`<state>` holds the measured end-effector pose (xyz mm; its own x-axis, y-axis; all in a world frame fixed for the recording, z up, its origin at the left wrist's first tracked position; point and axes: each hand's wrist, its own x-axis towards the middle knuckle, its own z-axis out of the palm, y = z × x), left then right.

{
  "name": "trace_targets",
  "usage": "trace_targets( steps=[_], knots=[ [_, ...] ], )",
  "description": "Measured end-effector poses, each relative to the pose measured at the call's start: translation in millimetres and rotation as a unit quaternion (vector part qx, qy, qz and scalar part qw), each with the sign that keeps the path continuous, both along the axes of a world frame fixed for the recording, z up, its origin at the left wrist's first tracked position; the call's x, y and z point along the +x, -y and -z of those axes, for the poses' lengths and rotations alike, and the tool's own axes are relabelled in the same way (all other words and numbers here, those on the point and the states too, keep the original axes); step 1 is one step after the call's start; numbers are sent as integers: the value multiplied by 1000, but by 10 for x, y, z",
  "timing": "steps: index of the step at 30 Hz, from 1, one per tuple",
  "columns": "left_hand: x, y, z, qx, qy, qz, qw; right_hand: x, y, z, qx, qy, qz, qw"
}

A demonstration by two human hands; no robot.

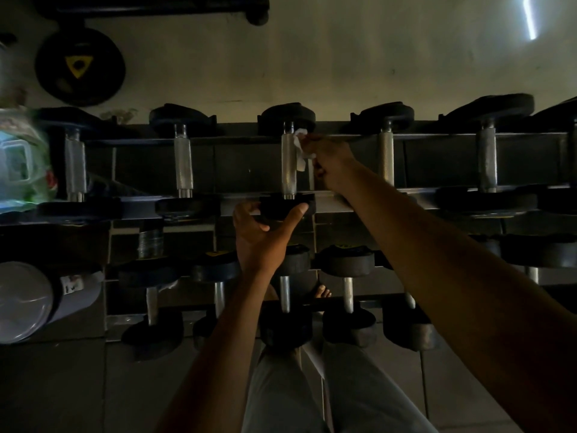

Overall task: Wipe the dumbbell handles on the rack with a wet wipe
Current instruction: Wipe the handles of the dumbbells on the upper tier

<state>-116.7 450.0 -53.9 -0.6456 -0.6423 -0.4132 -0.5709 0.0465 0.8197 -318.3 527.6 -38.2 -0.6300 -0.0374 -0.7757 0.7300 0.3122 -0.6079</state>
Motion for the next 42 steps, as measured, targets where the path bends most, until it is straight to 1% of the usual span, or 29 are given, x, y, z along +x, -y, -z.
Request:
trace_targets(
  steps=[2,3,4,5,6,7,8,9,10,12,13,14,16,17,19,22,28,31,33,36,40,42],
  knots=[
    [-5,5,-4,-5,3,3,1000,48,-8,25,-18,-47,4,999],
    [-8,6,-6,-8,5,6,1000,72,-23,52,-13,-96,-6,995],
    [-11,9,0,-10,5,6,1000,89,-47,81,8,-165,-34,986],
    [-12,13,8,-9,4,5,1000,110,-73,82,40,-245,-78,966],
    [-11,16,18,-7,3,4,1000,128,-92,73,79,-329,-133,932],
    [-9,16,31,-6,2,2,1000,133,-97,47,119,-408,-192,885],
    [-7,14,45,-6,1,0,1000,120,-87,15,158,-474,-250,830],
    [-6,7,60,-4,-1,-4,1000,88,-63,-38,192,-517,-306,776],
    [-3,-3,80,-3,-2,-8,1000,47,-31,-98,223,-541,-362,726],
    [1,-12,104,1,-8,-16,1000,-45,40,-171,266,-556,-458,641],
    [0,-13,103,1,-9,-17,1000,-81,67,-187,278,-561,-489,608],
    [1,-13,103,0,-9,-15,1000,-102,90,-194,284,-566,-510,583],
    [3,-10,103,4,-5,-14,1000,-106,131,-215,274,-579,-532,554],
    [2,-9,101,7,-4,-16,1000,-101,158,-232,263,-576,-542,552],
    [0,-12,108,8,-4,-21,1000,-112,212,-265,247,-553,-561,565],
    [3,-4,135,12,-6,-24,1000,-144,296,-283,251,-526,-576,573],
    [2,35,113,20,-1,-4,1000,-168,328,-313,241,-443,-635,585],
    [11,31,105,19,4,4,1000,-95,338,-351,229,-382,-666,599],
    [11,33,109,24,5,-2,1000,-14,356,-368,225,-341,-693,594],
    [10,47,113,15,4,-4,1000,101,386,-339,222,-291,-732,574],
    [6,68,124,16,2,0,1000,206,396,-299,236,-273,-756,545],
    [5,76,114,17,1,1,1000,231,414,-302,248,-270,-756,542]
  ],
)
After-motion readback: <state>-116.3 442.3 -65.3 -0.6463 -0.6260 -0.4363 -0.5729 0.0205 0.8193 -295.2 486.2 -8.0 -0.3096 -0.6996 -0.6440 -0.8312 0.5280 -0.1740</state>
